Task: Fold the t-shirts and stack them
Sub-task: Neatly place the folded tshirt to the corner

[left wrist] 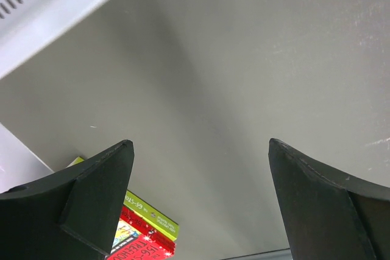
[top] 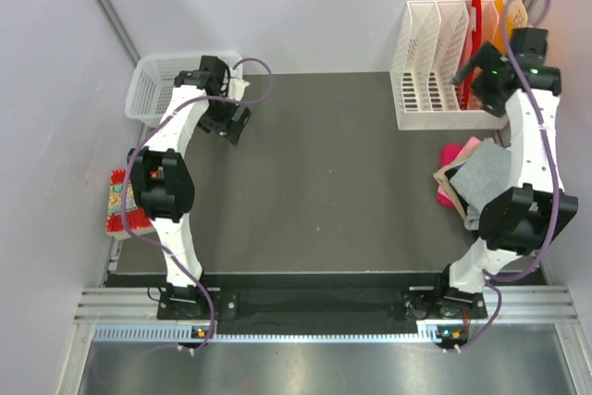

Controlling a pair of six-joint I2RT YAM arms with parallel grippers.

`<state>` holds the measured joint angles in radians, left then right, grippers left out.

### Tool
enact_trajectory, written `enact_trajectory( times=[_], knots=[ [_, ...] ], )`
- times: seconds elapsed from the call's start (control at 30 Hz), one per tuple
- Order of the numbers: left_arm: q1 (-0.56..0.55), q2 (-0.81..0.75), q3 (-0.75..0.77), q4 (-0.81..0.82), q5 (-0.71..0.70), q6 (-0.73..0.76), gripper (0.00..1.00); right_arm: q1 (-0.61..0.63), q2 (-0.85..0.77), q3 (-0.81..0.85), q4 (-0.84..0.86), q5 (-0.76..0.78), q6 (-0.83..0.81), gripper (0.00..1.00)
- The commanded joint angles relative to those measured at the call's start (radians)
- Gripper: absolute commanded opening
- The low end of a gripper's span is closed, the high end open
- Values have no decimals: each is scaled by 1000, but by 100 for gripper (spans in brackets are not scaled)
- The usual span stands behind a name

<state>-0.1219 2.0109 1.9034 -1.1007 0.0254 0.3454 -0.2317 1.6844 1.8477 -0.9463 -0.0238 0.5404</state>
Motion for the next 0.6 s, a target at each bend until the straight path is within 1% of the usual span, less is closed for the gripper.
enact_trajectory(
  times=[0.0,0.07,0.1,0.2,0.27,0.37,0.57],
  knots=[
    [5,-69,68,26,-16,-48,96,208,-17,57,35,-183,-115,100],
    [5,-64,80,18,-16,-66,96,286,6,77,34,-199,-175,100],
    [5,-63,82,13,-15,-72,97,351,21,114,12,-202,-197,100],
    [5,-64,85,10,-7,-98,98,442,80,160,-16,-200,-249,100],
    [5,-66,82,7,-4,-109,98,468,83,153,9,-223,-247,100],
    [5,-73,69,4,-2,-114,98,506,98,179,11,-209,-258,100],
    [5,-103,26,35,-8,-121,98,517,106,200,30,-243,-234,100]
  ],
)
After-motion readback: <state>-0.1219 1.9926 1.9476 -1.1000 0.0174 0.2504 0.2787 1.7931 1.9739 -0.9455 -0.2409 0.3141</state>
